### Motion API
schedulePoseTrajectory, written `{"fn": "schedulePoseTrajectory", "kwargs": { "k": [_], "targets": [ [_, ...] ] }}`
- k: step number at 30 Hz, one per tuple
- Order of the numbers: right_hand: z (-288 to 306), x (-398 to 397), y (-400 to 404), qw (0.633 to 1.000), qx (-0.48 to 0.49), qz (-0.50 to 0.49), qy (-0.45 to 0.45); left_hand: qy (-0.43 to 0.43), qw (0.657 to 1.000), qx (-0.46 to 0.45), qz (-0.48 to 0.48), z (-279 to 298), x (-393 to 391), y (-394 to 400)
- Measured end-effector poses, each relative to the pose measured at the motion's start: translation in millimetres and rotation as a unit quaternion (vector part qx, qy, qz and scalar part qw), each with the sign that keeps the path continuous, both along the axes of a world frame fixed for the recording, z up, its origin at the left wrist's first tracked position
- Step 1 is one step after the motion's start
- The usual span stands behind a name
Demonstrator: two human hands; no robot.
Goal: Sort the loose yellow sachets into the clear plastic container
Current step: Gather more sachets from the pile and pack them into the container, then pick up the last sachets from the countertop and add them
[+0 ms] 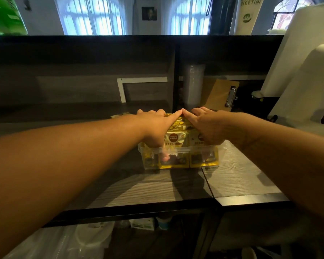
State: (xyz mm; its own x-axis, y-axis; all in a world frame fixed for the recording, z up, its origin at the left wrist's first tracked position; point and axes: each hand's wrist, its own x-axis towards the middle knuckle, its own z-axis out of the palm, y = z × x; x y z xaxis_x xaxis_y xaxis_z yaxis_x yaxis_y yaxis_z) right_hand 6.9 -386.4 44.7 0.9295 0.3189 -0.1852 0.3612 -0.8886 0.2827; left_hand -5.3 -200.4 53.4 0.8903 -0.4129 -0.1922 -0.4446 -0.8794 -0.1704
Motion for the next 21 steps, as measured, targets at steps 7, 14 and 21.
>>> {"fn": "schedulePoseTrajectory", "kwargs": {
  "k": [7, 14, 21],
  "targets": [
    [-9, -1, -4, 0.99, -0.016, 0.061, -0.129, -0.044, 0.998, -0.003, -0.045, -5, 7, 3],
    [-8, -1, -3, 0.996, 0.034, 0.025, -0.08, -0.059, 0.997, -0.037, -0.043, -11, 8, 6],
    [4, -6, -4, 0.998, 0.068, -0.006, -0.007, 0.009, 0.988, -0.148, -0.03, -5, 2, 25]
  ]
}}
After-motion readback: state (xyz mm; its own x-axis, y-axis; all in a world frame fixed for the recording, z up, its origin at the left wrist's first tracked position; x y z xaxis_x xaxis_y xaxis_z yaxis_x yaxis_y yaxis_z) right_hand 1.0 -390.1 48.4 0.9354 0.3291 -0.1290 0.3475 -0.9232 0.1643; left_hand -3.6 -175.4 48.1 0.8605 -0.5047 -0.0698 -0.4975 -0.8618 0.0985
